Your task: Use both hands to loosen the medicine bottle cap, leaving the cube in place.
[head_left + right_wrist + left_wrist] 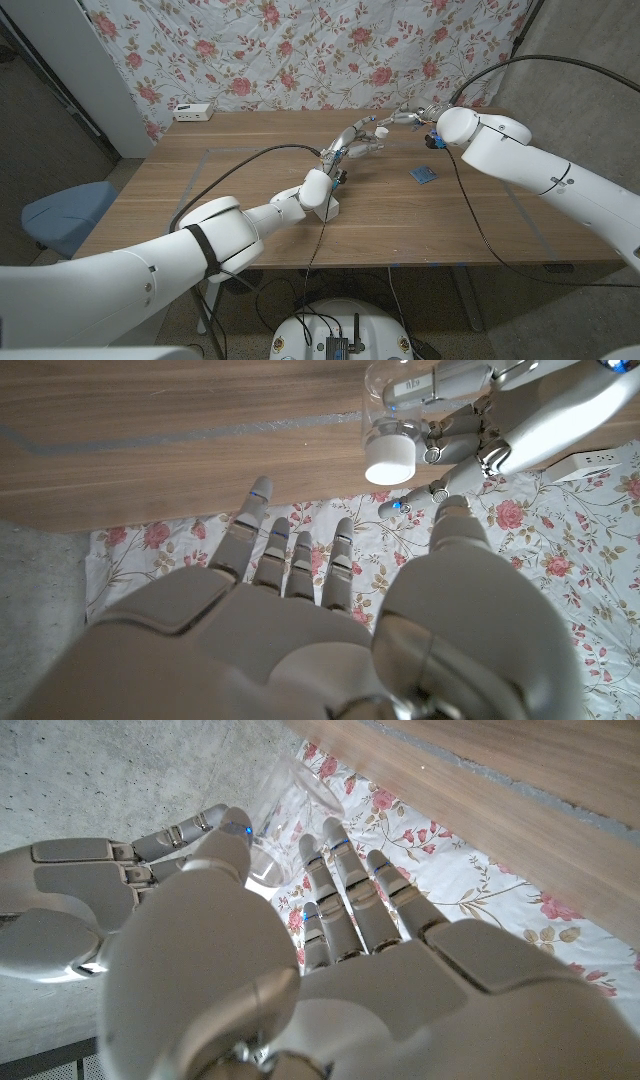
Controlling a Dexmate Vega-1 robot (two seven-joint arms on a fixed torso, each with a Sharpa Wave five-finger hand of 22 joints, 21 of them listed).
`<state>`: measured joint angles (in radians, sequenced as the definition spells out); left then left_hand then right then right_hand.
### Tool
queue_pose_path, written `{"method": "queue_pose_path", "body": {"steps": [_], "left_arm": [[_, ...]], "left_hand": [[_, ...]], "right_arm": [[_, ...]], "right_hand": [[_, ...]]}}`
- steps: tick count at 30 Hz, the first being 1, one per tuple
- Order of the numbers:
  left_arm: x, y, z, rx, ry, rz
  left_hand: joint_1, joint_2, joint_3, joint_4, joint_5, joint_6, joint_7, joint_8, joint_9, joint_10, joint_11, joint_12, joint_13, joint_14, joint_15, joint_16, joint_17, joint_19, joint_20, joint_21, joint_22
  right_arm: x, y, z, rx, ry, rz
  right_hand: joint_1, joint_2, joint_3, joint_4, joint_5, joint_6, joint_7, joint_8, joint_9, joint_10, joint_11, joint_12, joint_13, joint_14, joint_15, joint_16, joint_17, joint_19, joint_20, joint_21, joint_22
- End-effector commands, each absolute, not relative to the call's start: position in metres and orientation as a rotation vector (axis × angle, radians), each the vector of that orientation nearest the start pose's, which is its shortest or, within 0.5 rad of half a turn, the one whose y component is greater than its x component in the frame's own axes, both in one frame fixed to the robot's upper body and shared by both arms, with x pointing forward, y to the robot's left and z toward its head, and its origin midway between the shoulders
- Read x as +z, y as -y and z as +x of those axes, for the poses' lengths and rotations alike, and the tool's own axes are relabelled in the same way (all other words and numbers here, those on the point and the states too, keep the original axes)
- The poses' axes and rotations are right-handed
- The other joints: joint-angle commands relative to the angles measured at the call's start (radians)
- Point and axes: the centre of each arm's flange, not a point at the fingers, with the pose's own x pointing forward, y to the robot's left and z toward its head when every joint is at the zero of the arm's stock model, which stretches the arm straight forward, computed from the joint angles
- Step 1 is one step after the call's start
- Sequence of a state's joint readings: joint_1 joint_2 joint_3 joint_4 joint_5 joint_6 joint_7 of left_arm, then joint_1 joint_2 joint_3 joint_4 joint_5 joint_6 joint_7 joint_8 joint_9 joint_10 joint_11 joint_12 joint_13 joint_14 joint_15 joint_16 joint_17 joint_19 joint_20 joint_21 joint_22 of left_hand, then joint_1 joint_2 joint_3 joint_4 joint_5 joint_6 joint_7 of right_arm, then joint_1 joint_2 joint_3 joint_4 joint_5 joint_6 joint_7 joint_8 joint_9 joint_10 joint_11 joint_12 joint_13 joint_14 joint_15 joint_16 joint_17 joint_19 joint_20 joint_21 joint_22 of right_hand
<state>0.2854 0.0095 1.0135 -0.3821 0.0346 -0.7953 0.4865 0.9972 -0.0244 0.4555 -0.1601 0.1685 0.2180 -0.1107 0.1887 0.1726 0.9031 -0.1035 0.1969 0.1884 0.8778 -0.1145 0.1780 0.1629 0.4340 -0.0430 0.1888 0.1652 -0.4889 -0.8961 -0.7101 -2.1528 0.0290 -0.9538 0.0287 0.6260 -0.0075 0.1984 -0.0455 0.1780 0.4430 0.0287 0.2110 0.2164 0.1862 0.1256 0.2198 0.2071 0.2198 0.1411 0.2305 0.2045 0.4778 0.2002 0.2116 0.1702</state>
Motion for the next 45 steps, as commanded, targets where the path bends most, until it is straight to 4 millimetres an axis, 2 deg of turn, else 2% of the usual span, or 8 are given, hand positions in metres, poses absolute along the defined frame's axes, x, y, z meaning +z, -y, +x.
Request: {"method": "queue_pose_path", "body": {"steps": [1,13,21,22,32,45], "left_arm": [[-0.002,-0.024,0.671,-0.26,0.993,0.575],[-0.008,-0.03,0.663,-0.244,1.041,0.536],[-0.005,-0.035,0.658,-0.227,1.08,0.519],[-0.005,-0.035,0.658,-0.225,1.083,0.517],[-0.002,-0.038,0.654,-0.218,1.113,0.505],[-0.005,-0.038,0.654,-0.22,1.106,0.497]], "left_hand": [[0.003,0.006,-0.005,0.004,0.007,0.012,0.004,0.006,0.003,0.065,-0.054,0.009,0.002,0.008,-0.106,0.002,0.002,0.012,-0.034,0.006,0.002],[0.004,0.006,-0.009,0.005,0.007,0.026,0.008,0.007,0.003,0.068,-0.058,0.007,0.001,0.01,-0.106,0.001,0.002,0.015,-0.035,0.005,0.002],[0.005,0.009,-0.01,0.007,0.008,0.034,0.009,0.007,0.003,0.069,-0.062,0.006,0.001,0.01,-0.106,-0.001,0.001,0.016,-0.036,0.004,0.002],[0.004,0.009,-0.01,0.007,0.008,0.035,0.009,0.007,0.003,0.068,-0.055,0.005,0.001,0.011,-0.106,-0.001,0.001,0.016,-0.036,0.004,0.002],[0.006,0.01,-0.011,0.008,0.008,0.037,0.01,0.005,0.003,0.068,-0.055,0.004,0.0,0.01,-0.106,-0.002,0.0,0.016,-0.035,0.003,0.002],[0.004,0.011,-0.013,0.01,0.008,0.04,0.01,0.003,0.003,0.07,-0.057,0.003,0.0,0.009,-0.105,-0.003,0.0,0.016,-0.036,0.001,0.002]], "right_arm": [[0.117,0.219,0.542,-0.058,0.292,-1.051],[0.117,0.219,0.536,-0.07,0.293,-1.047],[0.12,0.216,0.532,-0.08,0.3,-1.05],[0.12,0.216,0.532,-0.079,0.301,-1.051],[0.121,0.212,0.528,-0.077,0.293,-1.062],[0.124,0.194,0.52,-0.031,0.235,-1.137]], "right_hand": [[-0.009,0.0,-0.006,0.002,0.009,0.005,0.009,0.0,0.003,0.002,0.006,0.001,0.003,0.01,0.006,0.006,0.003,0.011,-0.002,0.004,0.004],[-0.021,-0.001,-0.011,0.005,0.011,0.001,0.013,-0.001,0.003,0.001,0.009,0.0,0.004,0.013,0.008,0.005,0.003,0.013,-0.001,0.003,0.005],[-0.024,-0.002,-0.013,0.004,0.013,0.001,0.017,-0.001,0.003,0.002,0.013,-0.001,0.004,0.014,0.009,0.004,0.002,0.016,-0.002,0.002,0.005],[-0.025,-0.002,-0.013,0.004,0.013,0.002,0.017,-0.001,0.003,0.002,0.013,-0.001,0.004,0.015,0.009,0.005,0.002,0.018,-0.002,0.002,0.005],[-0.026,0.0,-0.014,0.001,0.016,0.007,0.023,0.001,0.003,0.007,0.018,0.0,0.004,0.024,0.01,0.006,0.001,0.034,0.004,0.006,0.005],[-0.048,-0.004,-0.024,0.008,0.018,0.007,0.032,0.0,0.004,-0.002,0.026,-0.005,0.004,0.019,0.021,0.002,0.002,0.036,0.012,0.002,0.005]]}}
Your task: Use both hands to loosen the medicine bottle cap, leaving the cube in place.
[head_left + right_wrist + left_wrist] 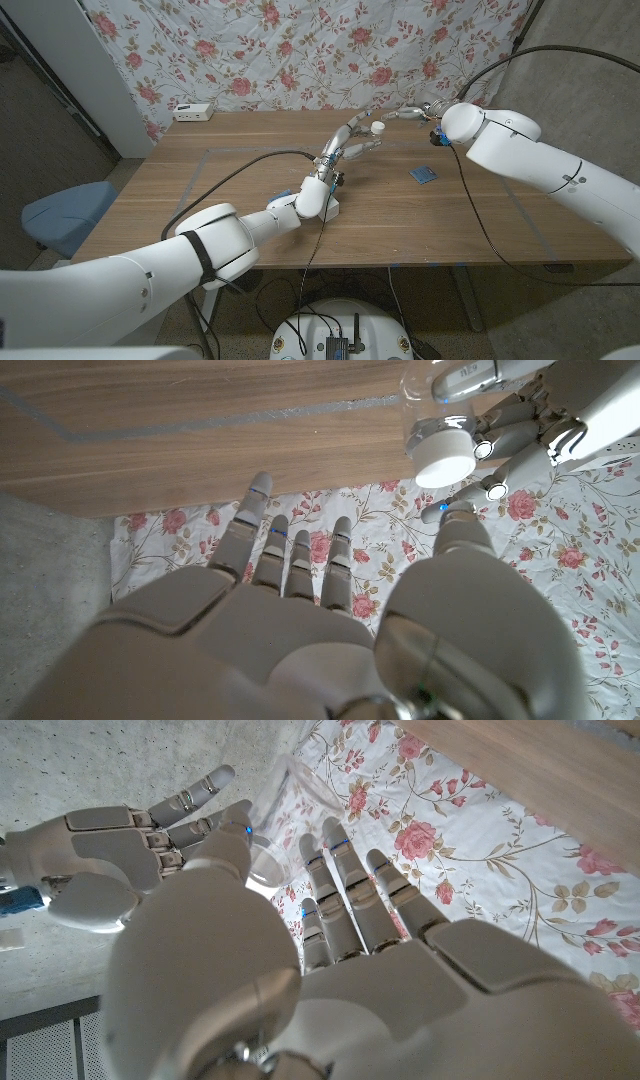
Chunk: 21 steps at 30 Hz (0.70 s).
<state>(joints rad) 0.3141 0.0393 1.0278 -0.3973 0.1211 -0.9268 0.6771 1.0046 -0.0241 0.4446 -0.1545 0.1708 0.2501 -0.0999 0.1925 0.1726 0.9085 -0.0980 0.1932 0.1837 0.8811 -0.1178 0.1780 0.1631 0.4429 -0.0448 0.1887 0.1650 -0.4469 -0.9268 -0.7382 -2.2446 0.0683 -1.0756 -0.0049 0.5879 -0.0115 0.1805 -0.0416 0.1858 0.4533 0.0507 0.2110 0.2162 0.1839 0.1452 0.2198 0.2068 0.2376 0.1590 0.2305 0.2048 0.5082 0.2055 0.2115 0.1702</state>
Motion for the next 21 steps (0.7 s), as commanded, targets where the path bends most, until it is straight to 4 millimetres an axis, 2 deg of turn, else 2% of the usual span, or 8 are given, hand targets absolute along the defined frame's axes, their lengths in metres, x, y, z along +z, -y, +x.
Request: {"method": "queue_pose_path", "body": {"steps": [1,13,21], "left_arm": [[-0.005,-0.038,0.654,-0.22,1.106,0.497],[-0.005,-0.037,0.656,-0.223,1.096,0.499],[-0.004,-0.034,0.657,-0.225,1.087,0.505]], "left_hand": [[-0.004,0.01,-0.002,0.004,0.006,0.008,0.0,-0.001,0.003,0.064,-0.061,0.007,0.005,0.006,-0.101,-0.003,0.0,0.007,-0.033,0.001,0.002],[-0.003,0.011,-0.004,0.004,0.006,0.007,0.001,-0.003,0.003,0.062,-0.061,0.005,0.005,0.005,-0.101,-0.004,0.0,0.004,-0.033,0.0,0.003],[-0.003,0.012,-0.004,0.005,0.006,0.007,-0.001,-0.004,0.003,0.063,-0.059,0.005,0.005,0.004,-0.102,-0.004,0.0,0.003,-0.033,-0.001,0.003]], "right_arm": [[0.124,0.192,0.52,-0.03,0.234,-1.144],[0.123,0.182,0.518,-0.01,0.219,-1.174],[0.12,0.177,0.518,-0.028,0.224,-1.204]], "right_hand": [[-0.013,-0.001,-0.008,0.005,0.01,-0.004,0.012,0.0,0.004,-0.001,0.008,-0.006,0.005,0.001,0.005,0.001,0.002,0.005,0.007,0.002,0.005],[-0.044,-0.01,-0.023,0.015,0.015,-0.011,0.019,-0.002,0.005,-0.013,0.019,-0.011,0.005,-0.011,0.019,-0.006,0.003,-0.005,0.009,-0.006,0.005],[-0.054,-0.016,-0.029,0.017,0.019,-0.018,0.017,-0.005,0.005,-0.021,0.016,-0.014,0.005,-0.016,0.025,-0.01,0.003,-0.012,0.01,-0.011,0.005]]}}
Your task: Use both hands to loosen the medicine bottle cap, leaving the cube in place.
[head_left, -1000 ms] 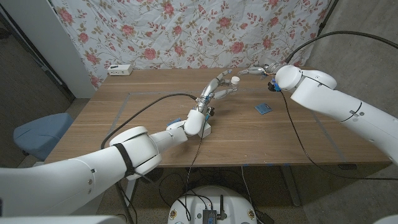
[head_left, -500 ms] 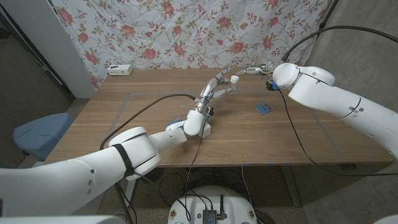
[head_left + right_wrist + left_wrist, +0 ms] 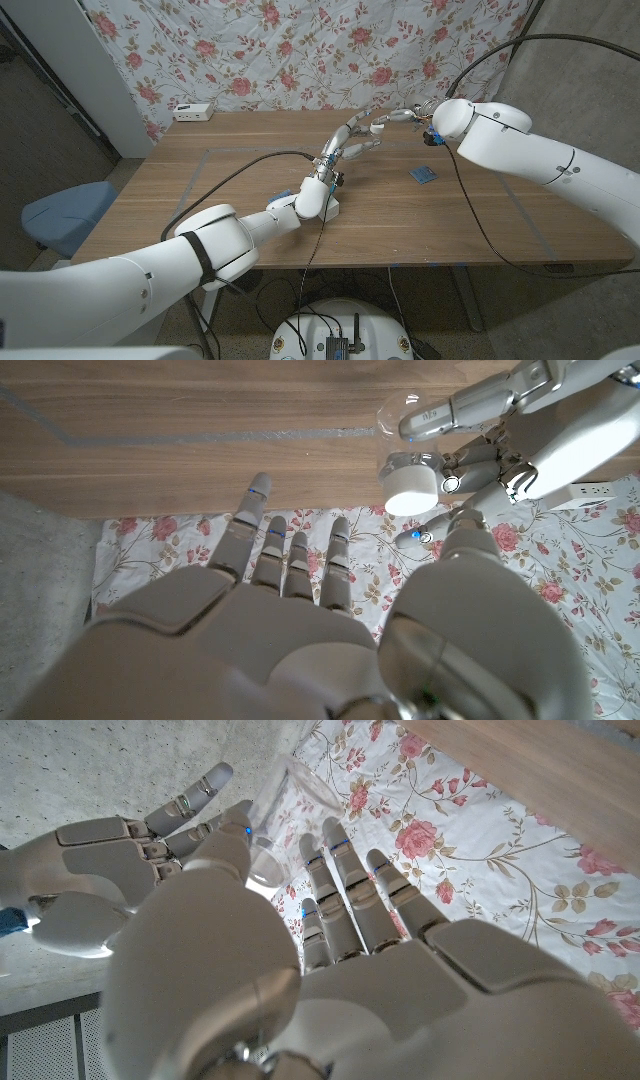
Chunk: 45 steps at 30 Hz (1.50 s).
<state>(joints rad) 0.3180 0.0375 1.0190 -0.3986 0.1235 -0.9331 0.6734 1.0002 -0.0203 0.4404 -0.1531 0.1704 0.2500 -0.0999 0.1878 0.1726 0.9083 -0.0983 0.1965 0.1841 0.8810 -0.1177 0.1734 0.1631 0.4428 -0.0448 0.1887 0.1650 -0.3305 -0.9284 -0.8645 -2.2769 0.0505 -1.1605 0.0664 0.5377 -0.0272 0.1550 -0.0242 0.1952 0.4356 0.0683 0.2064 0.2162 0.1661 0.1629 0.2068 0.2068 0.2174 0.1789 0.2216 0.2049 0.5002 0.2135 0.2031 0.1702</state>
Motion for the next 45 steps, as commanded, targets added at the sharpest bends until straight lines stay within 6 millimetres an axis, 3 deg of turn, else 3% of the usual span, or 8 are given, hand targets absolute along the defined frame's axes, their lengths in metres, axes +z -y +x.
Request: {"method": "queue_pose_path", "body": {"steps": [1,6,7,9,14,18,27,45], "left_arm": [[-0.004,-0.034,0.657,-0.226,1.086,0.505],[-0.004,-0.033,0.658,-0.234,1.078,0.501],[-0.004,-0.033,0.658,-0.235,1.077,0.5],[-0.004,-0.033,0.658,-0.237,1.072,0.498],[-0.004,-0.033,0.659,-0.243,1.062,0.494],[-0.004,-0.034,0.66,-0.246,1.056,0.493],[-0.003,-0.034,0.662,-0.249,1.048,0.496],[0.001,-0.031,0.663,-0.254,1.042,0.505]], "left_hand": [[0.002,0.008,-0.001,0.003,0.006,0.008,-0.002,0.0,0.003,0.062,-0.06,0.001,0.004,0.004,-0.102,0.001,0.0,0.003,-0.034,-0.001,0.003],[0.001,0.008,-0.001,0.004,0.006,0.007,-0.002,0.0,0.003,0.062,-0.058,0.001,0.004,0.005,-0.101,0.001,0.0,0.004,-0.032,0.0,0.003],[0.001,0.008,-0.003,0.004,0.006,0.006,-0.001,-0.001,0.003,0.061,-0.057,0.0,0.004,0.005,-0.101,0.001,0.0,0.01,-0.013,0.002,0.003],[0.003,0.009,-0.004,0.003,0.007,0.005,0.001,-0.002,0.003,0.059,-0.051,-0.001,0.004,0.004,-0.099,0.001,-0.001,0.057,0.066,0.017,0.004],[0.004,0.011,-0.002,0.004,0.007,0.002,0.003,-0.003,0.003,0.053,-0.046,-0.002,0.005,0.0,-0.098,-0.001,-0.002,0.116,0.123,0.031,0.005],[0.005,0.012,0.0,0.004,0.008,0.001,0.005,-0.003,0.003,0.052,-0.042,-0.002,0.005,0.0,-0.097,-0.001,-0.002,0.147,0.14,0.039,0.005],[0.004,0.014,0.004,0.005,0.008,0.0,0.01,-0.003,0.003,0.048,-0.039,-0.003,0.005,0.003,-0.095,0.0,-0.002,0.185,0.142,0.044,0.005],[0.001,0.015,0.009,0.006,0.008,0.001,0.011,-0.002,0.003,0.051,-0.042,-0.001,0.005,0.012,-0.094,0.001,-0.001,0.188,0.133,0.032,0.004]], "right_arm": [[0.119,0.177,0.519,-0.033,0.223,-1.206],[0.118,0.176,0.522,-0.046,0.217,-1.215],[0.118,0.176,0.522,-0.046,0.217,-1.216],[0.118,0.176,0.523,-0.045,0.218,-1.213],[0.118,0.176,0.524,-0.061,0.222,-1.216],[0.118,0.174,0.525,-0.072,0.227,-1.217],[0.118,0.171,0.53,-0.076,0.213,-1.233],[0.118,0.17,0.539,-0.076,0.206,-1.238]], "right_hand": [[-0.004,-0.001,-0.004,0.0,0.01,-0.002,0.002,-0.001,0.005,-0.003,-0.002,-0.001,0.005,0.003,0.005,-0.001,0.002,-0.005,0.002,-0.003,0.005],[-0.003,-0.001,-0.005,-0.002,0.012,-0.004,0.003,-0.001,0.006,-0.003,-0.002,-0.001,0.005,0.004,0.004,-0.002,0.002,-0.006,0.0,-0.003,0.005],[-0.002,-0.001,-0.004,-0.003,0.013,-0.004,0.004,-0.001,0.006,-0.003,-0.003,-0.001,0.005,0.004,0.004,-0.002,0.001,-0.005,-0.003,-0.003,0.005],[0.0,-0.001,-0.004,-0.004,0.015,0.001,0.002,0.002,0.007,-0.002,-0.003,-0.001,0.005,0.004,0.004,-0.003,0.001,-0.003,-0.003,-0.003,0.005],[0.003,0.0,-0.003,-0.007,0.017,0.006,0.003,0.004,0.008,-0.001,-0.003,0.0,0.005,0.005,0.003,-0.003,0.0,-0.004,-0.005,-0.003,0.005],[0.006,0.001,-0.002,-0.009,0.02,0.01,0.005,0.006,0.008,0.0,-0.003,0.0,0.005,0.006,0.002,-0.003,0.0,-0.003,-0.006,-0.003,0.005],[0.02,0.006,0.003,-0.019,0.026,0.021,0.002,0.012,0.011,0.006,-0.006,0.003,0.005,0.015,0.003,-0.002,-0.002,0.002,-0.009,-0.003,0.005],[0.061,0.019,0.02,-0.047,0.038,0.073,-0.011,0.037,0.018,0.018,-0.013,0.005,0.005,0.031,-0.007,-0.001,-0.005,0.011,-0.019,-0.002,0.005]]}}
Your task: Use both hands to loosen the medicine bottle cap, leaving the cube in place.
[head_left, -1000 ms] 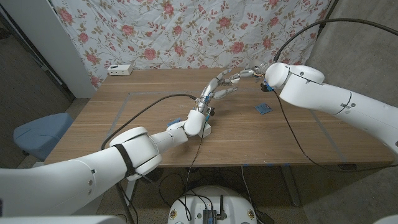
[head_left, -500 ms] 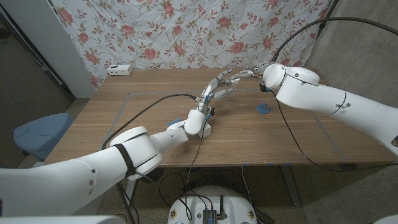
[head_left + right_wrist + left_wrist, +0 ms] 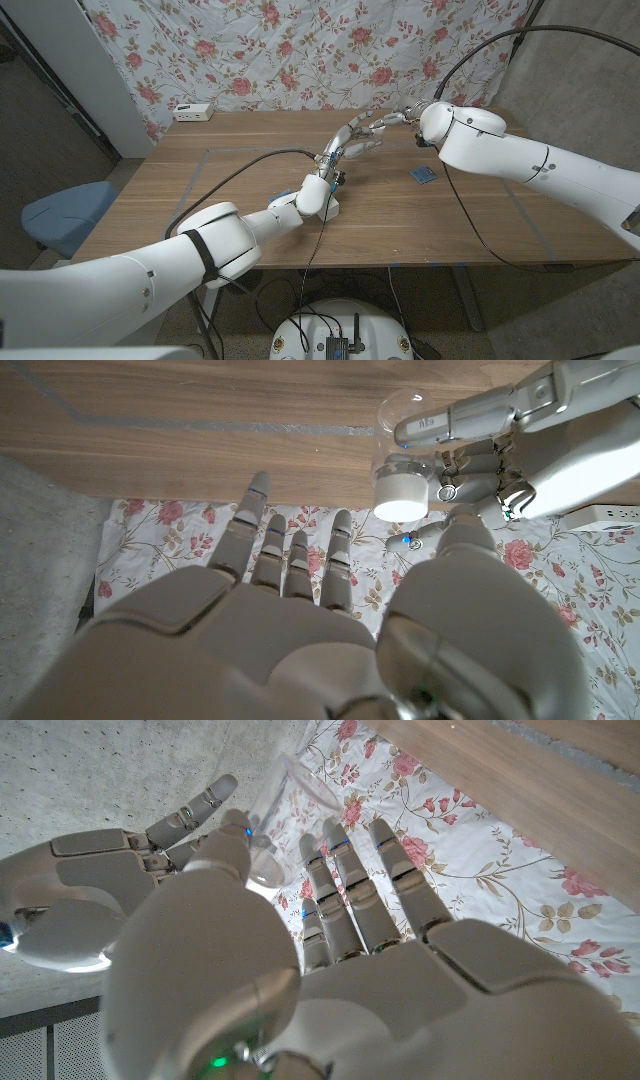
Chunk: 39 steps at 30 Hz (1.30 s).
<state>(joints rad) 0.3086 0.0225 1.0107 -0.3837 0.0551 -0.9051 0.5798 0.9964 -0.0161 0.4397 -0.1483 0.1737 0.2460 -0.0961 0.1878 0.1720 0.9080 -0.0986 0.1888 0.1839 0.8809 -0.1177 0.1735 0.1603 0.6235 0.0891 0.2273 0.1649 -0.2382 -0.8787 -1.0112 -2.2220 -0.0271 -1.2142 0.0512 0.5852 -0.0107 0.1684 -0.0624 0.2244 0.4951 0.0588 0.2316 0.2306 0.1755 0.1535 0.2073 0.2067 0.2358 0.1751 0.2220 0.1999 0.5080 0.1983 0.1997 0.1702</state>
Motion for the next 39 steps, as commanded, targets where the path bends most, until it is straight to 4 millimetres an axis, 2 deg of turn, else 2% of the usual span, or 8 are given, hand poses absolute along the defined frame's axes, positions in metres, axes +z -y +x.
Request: {"method": "queue_pose_path", "body": {"steps": [1,2,9,22,39], "left_arm": [[0.0011,-0.031,0.663,-0.254,1.042,0.504],[0.0012,-0.031,0.6629,-0.254,1.043,0.505],[0.001,-0.0301,0.6628,-0.256,1.042,0.505],[0.0008,-0.0295,0.6634,-0.266,1.036,0.51],[0.0007,-0.0284,0.6637,-0.273,1.031,0.509]], "left_hand": [[0.004,0.01,0.009,0.001,0.005,0.005,0.008,-0.003,0.004,0.05,-0.038,0.006,0.005,0.012,-0.093,0.001,0.001,0.007,-0.001,-0.007,0.004],[0.005,0.01,0.01,0.001,0.005,0.005,0.007,-0.002,0.004,0.054,-0.046,0.008,0.005,0.012,-0.094,0.0,0.001,0.007,-0.001,-0.008,0.004],[0.003,0.009,0.011,0.001,0.005,0.005,0.007,-0.002,0.004,0.051,-0.038,0.006,0.005,0.012,-0.094,-0.001,0.001,0.008,-0.003,-0.013,0.004],[0.001,0.007,0.015,0.001,0.005,0.007,0.006,-0.002,0.004,0.048,-0.038,0.006,0.006,0.014,-0.094,-0.001,0.001,0.01,-0.004,-0.019,0.004],[-0.001,0.006,0.019,0.001,0.005,0.009,0.007,-0.002,0.004,0.05,-0.039,0.007,0.006,0.015,-0.093,-0.002,0.0,0.01,-0.005,-0.026,0.004]], "right_arm": [[0.1176,0.1702,0.5395,-0.075,0.206,-1.239],[0.1174,0.1703,0.5399,-0.073,0.207,-1.239],[0.1161,0.1698,0.5421,-0.071,0.212,-1.238],[0.1149,0.1698,0.5429,-0.081,0.219,-1.237],[0.1145,0.1701,0.5427,-0.102,0.246,-1.229]], "right_hand": [[0.018,0.004,0.008,-0.011,0.01,0.017,-0.003,0.013,0.005,0.01,-0.004,0.004,0.005,0.014,-0.003,-0.001,0.0,0.004,-0.004,0.002,0.005],[0.023,0.006,0.01,-0.014,0.011,0.019,-0.005,0.015,0.006,0.012,-0.004,0.005,0.005,0.015,-0.005,-0.001,0.0,0.004,-0.005,0.001,0.005],[0.05,0.014,0.021,-0.032,0.014,0.052,-0.012,0.032,0.012,0.018,-0.008,0.005,0.005,0.022,-0.009,-0.001,-0.001,0.01,-0.015,0.002,0.005],[0.107,0.039,0.048,-0.064,0.018,0.106,-0.029,0.063,0.025,0.037,-0.015,0.006,0.005,0.04,-0.019,0.002,0.0,0.017,-0.03,0.002,0.005],[0.131,0.054,0.057,-0.076,0.015,0.155,-0.052,0.094,0.037,0.06,-0.019,0.009,0.006,0.061,-0.032,0.01,0.003,0.032,-0.04,0.006,0.005]]}}
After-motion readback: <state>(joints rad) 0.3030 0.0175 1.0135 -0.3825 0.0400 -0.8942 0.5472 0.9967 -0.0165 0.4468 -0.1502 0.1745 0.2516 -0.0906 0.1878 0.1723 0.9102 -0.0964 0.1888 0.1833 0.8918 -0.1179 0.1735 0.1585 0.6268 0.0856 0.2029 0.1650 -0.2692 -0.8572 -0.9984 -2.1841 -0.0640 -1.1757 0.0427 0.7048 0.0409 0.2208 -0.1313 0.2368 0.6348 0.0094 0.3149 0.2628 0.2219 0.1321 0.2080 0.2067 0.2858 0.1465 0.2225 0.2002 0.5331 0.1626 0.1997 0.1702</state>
